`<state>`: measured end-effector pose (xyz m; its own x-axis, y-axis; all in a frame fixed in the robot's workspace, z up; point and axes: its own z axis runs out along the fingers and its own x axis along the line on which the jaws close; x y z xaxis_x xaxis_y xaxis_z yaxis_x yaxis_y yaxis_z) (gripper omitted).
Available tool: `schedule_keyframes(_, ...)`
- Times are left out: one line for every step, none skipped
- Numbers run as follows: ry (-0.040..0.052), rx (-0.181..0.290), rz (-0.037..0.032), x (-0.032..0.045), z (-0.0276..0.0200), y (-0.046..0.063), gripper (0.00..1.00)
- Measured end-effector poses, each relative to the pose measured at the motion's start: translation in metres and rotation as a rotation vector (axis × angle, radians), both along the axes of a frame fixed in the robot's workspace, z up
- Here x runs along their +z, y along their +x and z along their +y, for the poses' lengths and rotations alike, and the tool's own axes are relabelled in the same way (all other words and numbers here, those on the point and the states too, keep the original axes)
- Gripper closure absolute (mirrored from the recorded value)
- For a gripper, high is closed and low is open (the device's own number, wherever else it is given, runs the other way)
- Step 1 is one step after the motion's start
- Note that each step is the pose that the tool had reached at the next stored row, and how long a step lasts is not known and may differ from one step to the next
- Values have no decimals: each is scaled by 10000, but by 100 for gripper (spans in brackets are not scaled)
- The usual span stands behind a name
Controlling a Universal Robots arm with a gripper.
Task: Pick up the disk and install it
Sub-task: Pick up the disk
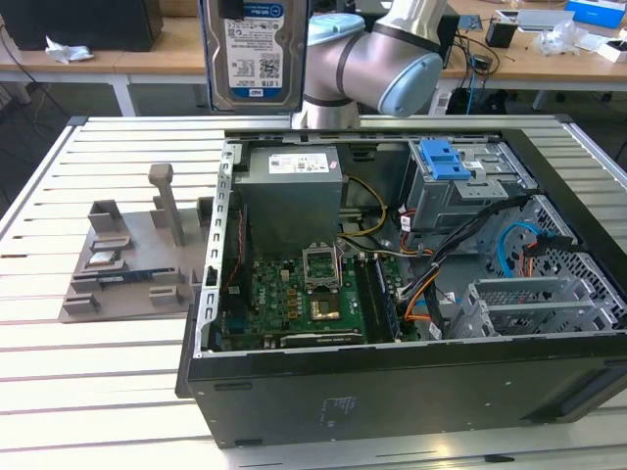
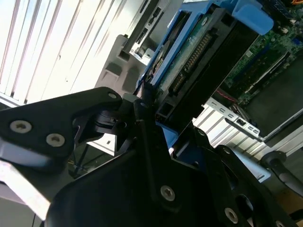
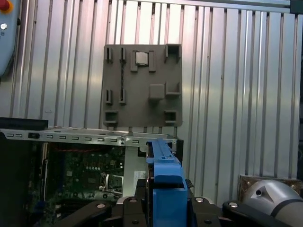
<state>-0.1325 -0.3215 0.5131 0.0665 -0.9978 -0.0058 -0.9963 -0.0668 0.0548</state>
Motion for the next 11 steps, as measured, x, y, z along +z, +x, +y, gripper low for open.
schedule_keyframes(-1, 1, 1, -6, -37, 19, 63)
schedule_keyframes(0, -1, 1, -11, -71, 34, 63)
schedule_keyframes(0, 1, 1, -16, -105, 47, 63)
schedule_keyframes(0, 1, 0, -19, -129, 56, 63)
schedule_keyframes(-1, -1, 1, -24, -164, 69, 63)
schedule_keyframes(0, -1, 1, -27, -182, 76, 63)
schedule_keyframes(0, 1, 0, -32, -210, 87, 63)
schedule_keyframes(-1, 2, 1, -35, -229, 94, 63)
schedule_keyframes(0, 0, 1, -39, -248, 100, 63)
schedule_keyframes(0, 0, 0, -42, -264, 106, 63)
schedule_keyframes(0, -1, 1, -45, -283, 112, 63)
